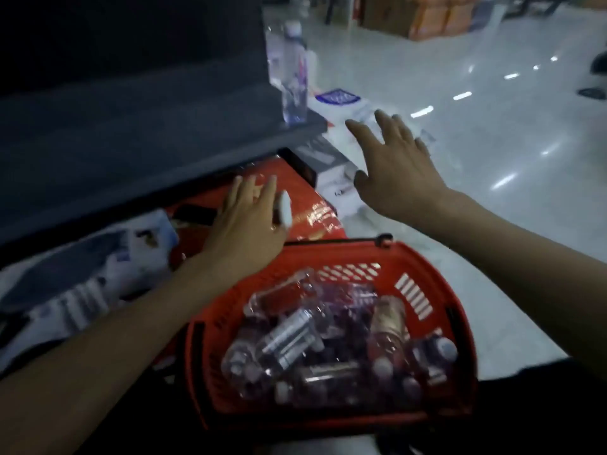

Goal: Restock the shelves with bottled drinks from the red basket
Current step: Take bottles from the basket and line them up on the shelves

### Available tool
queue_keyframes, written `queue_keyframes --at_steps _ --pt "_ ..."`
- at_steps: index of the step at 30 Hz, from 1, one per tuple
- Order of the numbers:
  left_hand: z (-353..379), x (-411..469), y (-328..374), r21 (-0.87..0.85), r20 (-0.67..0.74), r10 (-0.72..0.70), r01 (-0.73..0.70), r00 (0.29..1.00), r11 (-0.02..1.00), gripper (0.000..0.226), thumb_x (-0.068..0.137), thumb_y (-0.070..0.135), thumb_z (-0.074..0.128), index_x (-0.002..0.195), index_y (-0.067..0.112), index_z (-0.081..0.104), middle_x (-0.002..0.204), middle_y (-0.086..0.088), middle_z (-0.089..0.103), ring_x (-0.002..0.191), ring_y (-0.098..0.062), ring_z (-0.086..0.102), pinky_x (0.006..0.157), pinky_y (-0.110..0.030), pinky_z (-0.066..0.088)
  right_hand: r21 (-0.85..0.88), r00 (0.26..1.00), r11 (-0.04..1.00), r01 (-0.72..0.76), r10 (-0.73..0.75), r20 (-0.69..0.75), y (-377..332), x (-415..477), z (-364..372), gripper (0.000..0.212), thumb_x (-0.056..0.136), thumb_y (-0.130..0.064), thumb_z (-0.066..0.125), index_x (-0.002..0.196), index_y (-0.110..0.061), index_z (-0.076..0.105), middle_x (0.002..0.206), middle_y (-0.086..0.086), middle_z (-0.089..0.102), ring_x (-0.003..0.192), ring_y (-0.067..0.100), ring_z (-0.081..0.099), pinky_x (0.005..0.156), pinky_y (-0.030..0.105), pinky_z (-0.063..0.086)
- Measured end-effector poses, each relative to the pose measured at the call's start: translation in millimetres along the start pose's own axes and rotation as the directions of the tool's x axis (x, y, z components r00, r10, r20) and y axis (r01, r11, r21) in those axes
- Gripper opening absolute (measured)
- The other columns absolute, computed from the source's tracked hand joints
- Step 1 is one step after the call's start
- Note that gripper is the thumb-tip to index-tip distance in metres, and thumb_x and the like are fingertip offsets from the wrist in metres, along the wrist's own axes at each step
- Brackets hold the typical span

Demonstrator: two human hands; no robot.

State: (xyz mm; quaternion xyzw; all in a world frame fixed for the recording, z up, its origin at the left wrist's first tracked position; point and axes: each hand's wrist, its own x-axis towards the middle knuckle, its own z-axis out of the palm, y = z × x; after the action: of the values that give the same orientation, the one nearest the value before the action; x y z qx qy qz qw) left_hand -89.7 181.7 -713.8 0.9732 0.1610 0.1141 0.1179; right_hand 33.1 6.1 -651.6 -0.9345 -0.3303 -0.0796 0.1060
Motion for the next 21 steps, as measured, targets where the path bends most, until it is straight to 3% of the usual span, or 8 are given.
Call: queue_keyframes --at_steps 5,10,12,13,15,16,19,21 --pt "94.5 -37.5 -21.8 0.193 0.408 -0.080 0.000 0.910 0.981 0.067 0.089 0.037 0.059 0.147 0.015 0.036 0.140 -0.014 0.048 0.131 -0.032 0.043 0.108 -0.041 0.038 0.035 0.965 0.990 -0.139 0.127 0.232 39.3 -59.3 74.0 0.078 0.088 -0.016 0.058 0.155 -0.024 0.018 0.161 0.018 0.016 0.149 0.038 0.015 0.113 0.054 0.032" --pt "143.1 -55.0 -46.9 0.121 0.758 -0.174 0.127 0.629 0.985 0.011 0.086 0.023 0.056 0.090 0.014 0.061 0.099 -0.006 0.066 0.083 -0.018 0.061 0.074 -0.029 0.051 0.056 0.864 0.989 -0.138 0.092 0.495 38.1 -86.4 136.3 0.062 0.085 -0.010 0.061 0.142 -0.018 0.039 0.136 0.013 0.049 0.121 0.037 0.053 0.093 0.051 0.052" --pt "145.0 -54.4 -47.7 0.030 0.833 -0.164 0.252 0.528 0.967 0.032 0.083 0.035 0.064 0.109 0.018 0.058 0.108 -0.003 0.064 0.090 -0.015 0.061 0.078 -0.028 0.052 0.021 0.774 0.994 -0.108 0.071 0.629 39.6 -94.7 156.7 0.056 0.088 -0.010 0.057 0.141 -0.020 0.042 0.129 0.011 0.057 0.113 0.034 0.060 0.092 0.050 0.054" --pt "148.6 -55.6 -46.8 -0.020 0.849 -0.132 0.281 0.511 0.960 0.068 0.075 0.049 0.071 0.132 0.021 0.046 0.125 -0.004 0.060 0.104 -0.018 0.061 0.086 -0.032 0.054 -0.006 0.715 0.998 -0.066 0.051 0.697 41.3 -98.2 165.7 0.056 0.090 -0.010 0.055 0.143 -0.022 0.040 0.130 0.011 0.058 0.114 0.034 0.060 0.093 0.050 0.053" --pt "157.0 -68.1 -36.4 0.009 0.814 -0.069 0.106 0.577 0.994 0.130 0.052 0.081 0.069 0.153 0.027 0.007 0.155 -0.011 0.035 0.134 -0.030 0.045 0.104 -0.045 0.046 -0.049 0.548 0.996 0.080 -0.003 0.836 42.4 -102.1 179.0 0.060 0.092 -0.013 0.053 0.148 -0.025 0.036 0.144 0.011 0.050 0.128 0.034 0.052 0.100 0.048 0.049" --pt "165.4 -75.2 -33.6 0.055 0.783 -0.049 0.010 0.620 0.998 0.138 0.051 0.084 0.066 0.154 0.025 -0.003 0.159 -0.015 0.027 0.140 -0.035 0.036 0.108 -0.047 0.041 -0.066 0.462 0.984 0.163 -0.017 0.887 42.4 -104.1 184.3 0.059 0.093 -0.015 0.053 0.149 -0.025 0.036 0.151 0.011 0.042 0.135 0.034 0.046 0.103 0.047 0.047" --pt "172.7 -74.1 -27.3 0.001 0.694 -0.001 0.000 0.720 1.000 0.111 0.071 0.050 0.077 0.152 0.032 0.002 0.150 -0.010 0.042 0.132 -0.033 0.047 0.099 -0.043 0.048 -0.162 0.325 0.919 0.360 0.040 0.945 47.8 -112.7 195.4 0.071 0.093 -0.025 0.059 0.155 -0.032 0.025 0.166 0.006 0.005 0.152 0.037 0.007 0.109 0.059 0.036" --pt "169.4 -59.6 -33.2 -0.050 0.644 0.071 -0.051 0.761 0.997 0.094 0.078 0.034 0.073 0.150 0.043 0.014 0.146 -0.001 0.048 0.128 -0.028 0.052 0.095 -0.040 0.050 -0.198 0.357 0.894 0.403 0.045 0.933 54.3 -120.2 198.9 0.078 0.093 -0.029 0.059 0.157 -0.038 0.014 0.166 0.002 -0.009 0.152 0.036 -0.013 0.114 0.068 0.023"
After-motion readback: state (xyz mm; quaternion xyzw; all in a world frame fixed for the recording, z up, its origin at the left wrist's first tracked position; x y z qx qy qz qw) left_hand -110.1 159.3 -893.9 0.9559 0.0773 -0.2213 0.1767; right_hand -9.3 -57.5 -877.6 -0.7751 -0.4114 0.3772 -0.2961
